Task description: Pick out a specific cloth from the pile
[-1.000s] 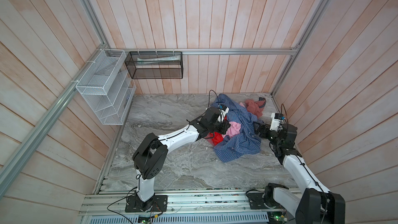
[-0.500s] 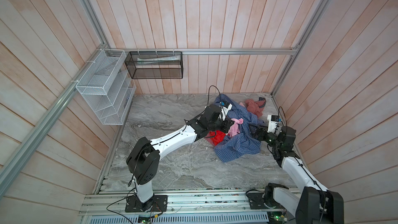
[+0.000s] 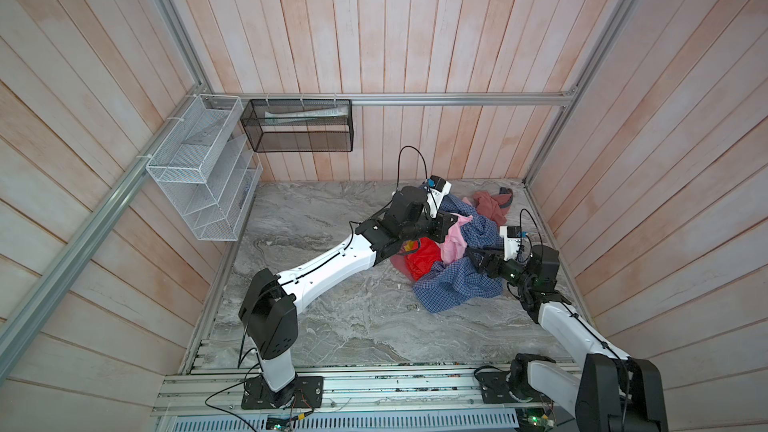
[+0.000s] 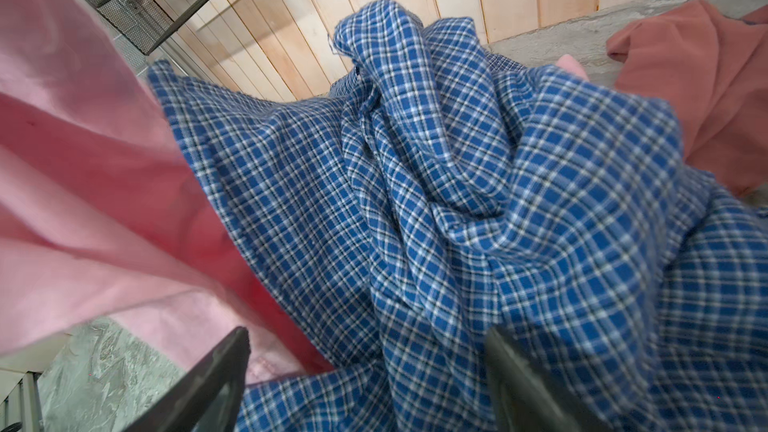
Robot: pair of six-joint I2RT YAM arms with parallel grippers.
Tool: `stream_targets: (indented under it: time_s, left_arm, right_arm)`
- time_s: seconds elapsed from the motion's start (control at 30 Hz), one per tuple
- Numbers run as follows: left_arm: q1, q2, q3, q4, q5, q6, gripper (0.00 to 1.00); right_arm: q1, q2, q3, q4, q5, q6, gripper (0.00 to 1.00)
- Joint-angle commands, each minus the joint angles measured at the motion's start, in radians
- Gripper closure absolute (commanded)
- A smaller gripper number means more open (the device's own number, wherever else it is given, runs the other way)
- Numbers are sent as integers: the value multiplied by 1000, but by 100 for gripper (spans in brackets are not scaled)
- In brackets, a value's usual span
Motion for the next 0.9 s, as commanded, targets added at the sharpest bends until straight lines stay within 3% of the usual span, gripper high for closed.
stream_targets:
  time_s: [0.0, 0.87]
  left_arm:
    - [-1, -44, 63, -10, -26, 36, 100]
    - [4, -85, 379, -95, -161, 189, 100]
  right_arm:
    - [7, 33, -5, 0, 34, -27, 13]
    - [11, 45, -10, -15, 121, -51, 13]
